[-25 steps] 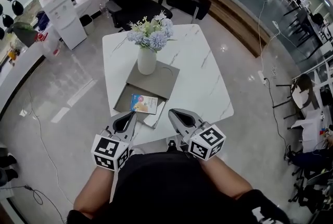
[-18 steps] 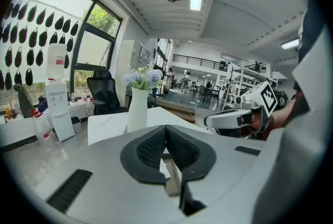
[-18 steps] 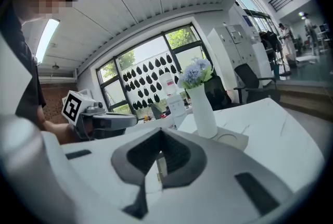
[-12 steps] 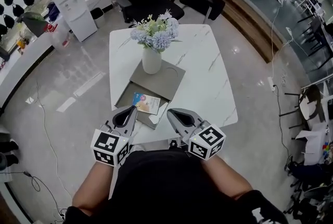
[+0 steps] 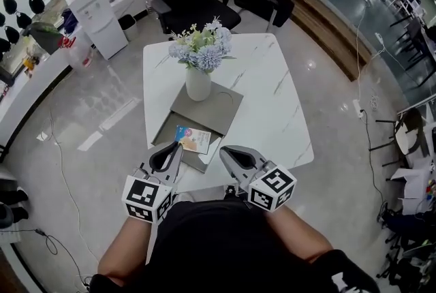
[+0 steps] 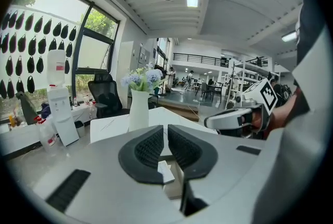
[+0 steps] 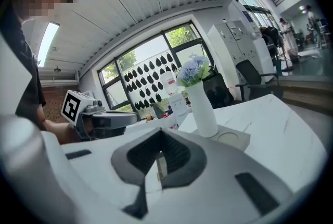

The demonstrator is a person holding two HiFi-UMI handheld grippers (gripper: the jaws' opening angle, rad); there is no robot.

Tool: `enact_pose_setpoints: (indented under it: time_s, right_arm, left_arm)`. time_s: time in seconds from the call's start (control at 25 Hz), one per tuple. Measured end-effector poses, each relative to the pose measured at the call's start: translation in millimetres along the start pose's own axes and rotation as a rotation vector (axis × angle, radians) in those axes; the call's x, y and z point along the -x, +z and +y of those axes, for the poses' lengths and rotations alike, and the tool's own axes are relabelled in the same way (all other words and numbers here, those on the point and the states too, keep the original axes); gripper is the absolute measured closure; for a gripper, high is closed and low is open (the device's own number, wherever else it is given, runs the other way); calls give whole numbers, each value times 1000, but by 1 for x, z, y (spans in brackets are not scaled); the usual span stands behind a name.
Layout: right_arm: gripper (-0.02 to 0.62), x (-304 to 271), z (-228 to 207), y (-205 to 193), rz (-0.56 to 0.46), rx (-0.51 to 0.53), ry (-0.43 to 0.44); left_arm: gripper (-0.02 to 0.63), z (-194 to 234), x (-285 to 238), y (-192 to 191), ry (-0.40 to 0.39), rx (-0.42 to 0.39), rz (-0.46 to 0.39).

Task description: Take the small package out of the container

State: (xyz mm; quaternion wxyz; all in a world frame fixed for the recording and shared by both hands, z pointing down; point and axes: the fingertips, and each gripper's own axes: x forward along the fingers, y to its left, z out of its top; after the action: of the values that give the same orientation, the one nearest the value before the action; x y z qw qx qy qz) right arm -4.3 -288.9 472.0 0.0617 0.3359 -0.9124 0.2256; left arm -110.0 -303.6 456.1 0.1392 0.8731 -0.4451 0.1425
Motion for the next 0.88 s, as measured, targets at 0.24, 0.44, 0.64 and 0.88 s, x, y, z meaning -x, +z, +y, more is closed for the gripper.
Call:
enact_pose_setpoints:
  time_s: [0.24, 0.44, 0.64, 0.88]
  right_arm:
    - [595, 3, 0, 0, -11, -5, -11]
    - [594, 7, 0, 1, -16, -3, -23]
    - [594, 9, 1, 0, -15, -1, -29]
    - [594, 12, 2, 0, -15, -3, -34]
  left_arm:
    - [530, -10, -2, -1, -26, -123, 15]
    - [432, -16, -8, -4, -59, -214, 47]
    - [349, -19, -10, -8, -73, -216, 64]
    - [244, -23, -11, -14, -81, -254, 87]
